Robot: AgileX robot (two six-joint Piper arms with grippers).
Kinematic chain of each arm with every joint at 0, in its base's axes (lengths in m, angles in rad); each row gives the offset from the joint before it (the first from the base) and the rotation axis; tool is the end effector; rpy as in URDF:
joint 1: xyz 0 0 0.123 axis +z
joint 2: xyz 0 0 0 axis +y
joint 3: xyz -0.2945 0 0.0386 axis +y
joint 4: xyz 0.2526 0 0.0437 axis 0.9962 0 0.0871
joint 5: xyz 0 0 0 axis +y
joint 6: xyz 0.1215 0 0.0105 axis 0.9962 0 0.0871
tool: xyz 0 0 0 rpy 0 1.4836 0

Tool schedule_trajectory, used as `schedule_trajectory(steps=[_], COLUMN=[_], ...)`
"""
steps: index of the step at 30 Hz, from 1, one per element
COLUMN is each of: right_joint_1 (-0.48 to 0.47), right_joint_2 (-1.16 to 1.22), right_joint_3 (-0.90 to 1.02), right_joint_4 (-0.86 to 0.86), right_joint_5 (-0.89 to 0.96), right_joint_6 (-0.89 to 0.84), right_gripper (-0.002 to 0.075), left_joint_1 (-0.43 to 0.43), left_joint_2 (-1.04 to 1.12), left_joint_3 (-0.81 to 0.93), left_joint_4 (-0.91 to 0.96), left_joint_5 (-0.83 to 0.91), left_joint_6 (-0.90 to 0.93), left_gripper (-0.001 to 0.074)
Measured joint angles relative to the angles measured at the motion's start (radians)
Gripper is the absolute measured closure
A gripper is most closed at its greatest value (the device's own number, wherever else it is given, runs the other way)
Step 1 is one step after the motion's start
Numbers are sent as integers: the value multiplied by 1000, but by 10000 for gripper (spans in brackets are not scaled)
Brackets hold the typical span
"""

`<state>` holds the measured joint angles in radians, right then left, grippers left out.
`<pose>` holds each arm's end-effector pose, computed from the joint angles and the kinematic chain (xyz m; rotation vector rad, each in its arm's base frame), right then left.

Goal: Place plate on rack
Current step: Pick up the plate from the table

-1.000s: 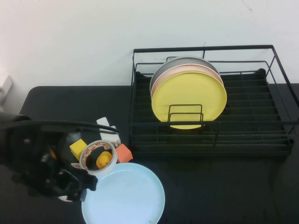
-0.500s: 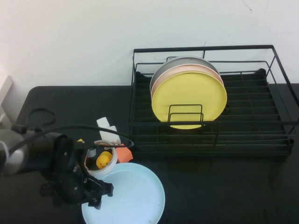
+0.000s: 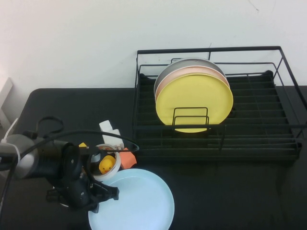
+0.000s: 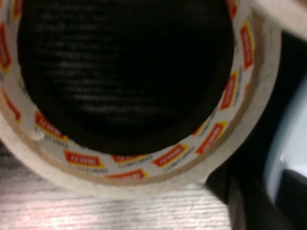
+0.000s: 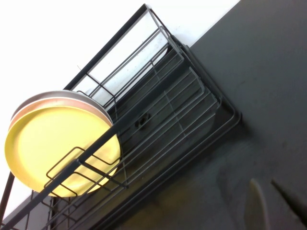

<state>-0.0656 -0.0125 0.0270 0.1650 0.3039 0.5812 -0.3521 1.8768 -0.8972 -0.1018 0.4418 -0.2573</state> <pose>0.0771 0.0010 0.1704 0.6828 1.6965 0.5226 0.3091 -0.1192 0.0884 0.0116 2.9270 -0.1803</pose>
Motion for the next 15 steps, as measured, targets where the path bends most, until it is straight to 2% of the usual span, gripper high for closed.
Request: schedule_trajectory(steps=[3, 8, 11, 15], right_joint_1=[0, 0, 0, 0], right_joint_2=[0, 0, 0, 0], right_joint_3=[0, 0, 0, 0], right_joint_4=[0, 0, 0, 0], right_joint_5=[0, 0, 0, 0], right_joint_6=[0, 0, 0, 0], right_gripper=[728, 728, 728, 728], left_joint_1=[0, 0, 0, 0], left_joint_2=[0, 0, -3, -16], left_joint_3=[-2, -2, -2, -2], left_joint_4=[-4, -50, -136, -343], left_joint_5=[-6, -4, 9, 43], left_joint_6=[-3, 30, 145, 372], left_gripper=[699, 712, 717, 729])
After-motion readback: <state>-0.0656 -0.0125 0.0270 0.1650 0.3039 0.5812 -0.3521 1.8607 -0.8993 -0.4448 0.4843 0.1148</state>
